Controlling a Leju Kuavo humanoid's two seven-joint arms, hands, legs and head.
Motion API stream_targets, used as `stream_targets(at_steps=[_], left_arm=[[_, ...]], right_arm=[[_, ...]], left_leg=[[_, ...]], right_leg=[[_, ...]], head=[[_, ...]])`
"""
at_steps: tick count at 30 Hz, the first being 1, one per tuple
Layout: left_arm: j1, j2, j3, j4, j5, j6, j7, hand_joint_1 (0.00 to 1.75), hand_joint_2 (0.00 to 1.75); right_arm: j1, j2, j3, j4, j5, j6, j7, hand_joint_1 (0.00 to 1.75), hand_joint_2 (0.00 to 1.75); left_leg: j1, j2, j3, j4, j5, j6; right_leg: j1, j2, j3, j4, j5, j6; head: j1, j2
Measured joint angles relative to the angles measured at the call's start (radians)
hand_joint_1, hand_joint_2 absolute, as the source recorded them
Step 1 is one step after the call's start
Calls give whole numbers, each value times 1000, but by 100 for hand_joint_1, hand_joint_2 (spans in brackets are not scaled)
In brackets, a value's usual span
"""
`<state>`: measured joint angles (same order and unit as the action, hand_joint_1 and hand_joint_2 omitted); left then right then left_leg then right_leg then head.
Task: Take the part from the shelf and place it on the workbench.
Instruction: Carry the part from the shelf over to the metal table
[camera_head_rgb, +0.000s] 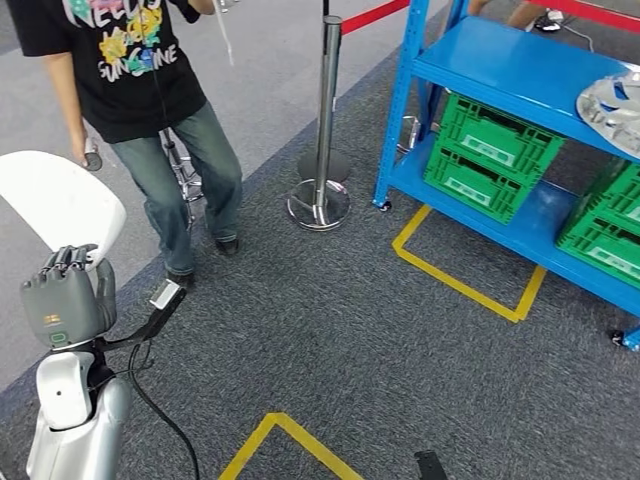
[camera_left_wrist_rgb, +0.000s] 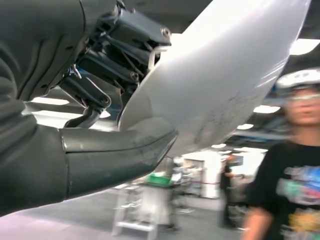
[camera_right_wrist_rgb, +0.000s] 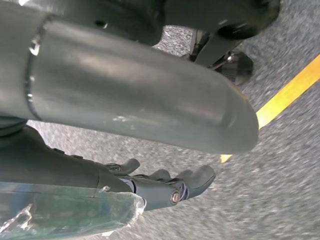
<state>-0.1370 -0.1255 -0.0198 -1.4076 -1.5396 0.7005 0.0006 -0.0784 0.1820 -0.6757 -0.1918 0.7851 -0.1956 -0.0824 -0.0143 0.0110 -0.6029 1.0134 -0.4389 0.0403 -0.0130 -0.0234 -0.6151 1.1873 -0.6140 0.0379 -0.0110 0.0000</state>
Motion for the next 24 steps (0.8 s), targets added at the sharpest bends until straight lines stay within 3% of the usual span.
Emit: stream_targets(at_steps=[2, 3, 4, 5, 7, 9, 11, 13, 15, 17, 18, 19, 20, 22, 24], left_arm=[[4, 26, -20, -1, 0, 0, 63, 175, 175], [6, 42, -32, -1, 0, 0, 93, 175, 175], [8, 56, -42, -1, 0, 0, 115, 175, 175], [8, 68, -51, -2, -1, 0, 130, 175, 175], [8, 85, -68, -2, -1, 0, 144, 175, 175], [10, 100, -80, -4, -1, 0, 149, 175, 175], [14, 115, -87, -6, -1, 0, 151, 175, 175], [14, 125, -91, -9, -1, 0, 152, 175, 175], [12, 132, -97, -11, -1, 0, 152, 175, 175], [14, 136, -101, -11, -1, 0, 152, 175, 175], [16, 138, -102, -11, -1, 0, 153, 175, 175], [17, 140, -102, -11, -1, 0, 153, 175, 175], [18, 142, -102, -11, -1, 0, 153, 175, 175], [16, 144, -103, -11, -1, 0, 154, 175, 175], [14, 145, -105, -13, -1, 0, 154, 175, 175]], right_arm=[[4, 0, -3, 0, 5, 1, 0, 0, 0], [6, 0, -4, 0, 6, 1, 0, 0, 0], [8, 0, -4, 0, 8, 1, 0, 0, 0], [9, 0, -4, 0, 9, 1, 0, 0, 0], [9, 0, -6, 0, 11, 2, 0, 0, 0], [7, -1, -8, 0, 11, 2, 0, 0, 0], [5, 0, -10, 0, 12, 3, -1, 0, 0], [5, 1, -10, 0, 13, 3, -1, 0, 0], [6, 2, -10, 0, 13, 4, -1, 0, 0], [8, 2, -11, 0, 14, 3, -1, 0, 0], [8, 2, -12, 0, 14, 3, -1, 0, 0], [8, 2, -12, 0, 14, 3, -1, 0, 0], [8, 2, -12, 0, 14, 3, -1, 0, 0], [8, 2, -12, 0, 14, 4, -1, 0, 0], [7, 2, -13, 0, 14, 4, -1, 0, 0]], left_leg=[[0, -27, 2, 1, -2, 3], [0, -42, 4, 1, -3, 3], [1, -58, 7, 2, -4, 2], [1, -73, 11, 2, -7, 0], [2, -98, 15, 6, -13, -8], [6, -119, 9, 8, -12, -20], [10, -133, 3, 8, -11, -31], [9, -101, -11, 38, -33, -42], [9, -46, -62, 143, -86, -53], [15, -26, -126, 261, -125, -61], [18, -23, -140, 283, -121, -64], [20, -20, -134, 265, -97, -66], [21, -11, -108, 210, -59, -65], [15, 30, -40, 76, -1, -60], [5, 57, -10, 12, 7, -46]], right_leg=[[1, 20, -71, 114, -29, 1], [1, 22, -87, 126, -16, 1], [1, 24, -82, 96, 19, 0], [-1, 31, -60, 34, 65, -1], [-5, 69, -4, -96, 126, -5], [-6, 94, 24, -150, 132, -10], [-5, 80, 30, -159, 134, -17], [-8, 59, 37, -168, 136, -27], [-8, 35, 44, -172, 134, -36], [-7, 11, 47, -172, 129, -39], [-7, -1, 49, -172, 126, -38], [-7, -12, 53, -172, 123, -37], [-7, -24, 58, -172, 119, -36], [-4, -44, 70, -172, 110, -28], [1, -63, 75, -173, 103, -18]], head=[[4, 0], [4, 0], [4, 0], [4, 0], [4, 0], [3, 0], [3, 0], [-1, 0], [-7, 0], [-8, 0], [-9, 0], [-8, 0], [-9, 0], [-9, 0], [-8, 0]])
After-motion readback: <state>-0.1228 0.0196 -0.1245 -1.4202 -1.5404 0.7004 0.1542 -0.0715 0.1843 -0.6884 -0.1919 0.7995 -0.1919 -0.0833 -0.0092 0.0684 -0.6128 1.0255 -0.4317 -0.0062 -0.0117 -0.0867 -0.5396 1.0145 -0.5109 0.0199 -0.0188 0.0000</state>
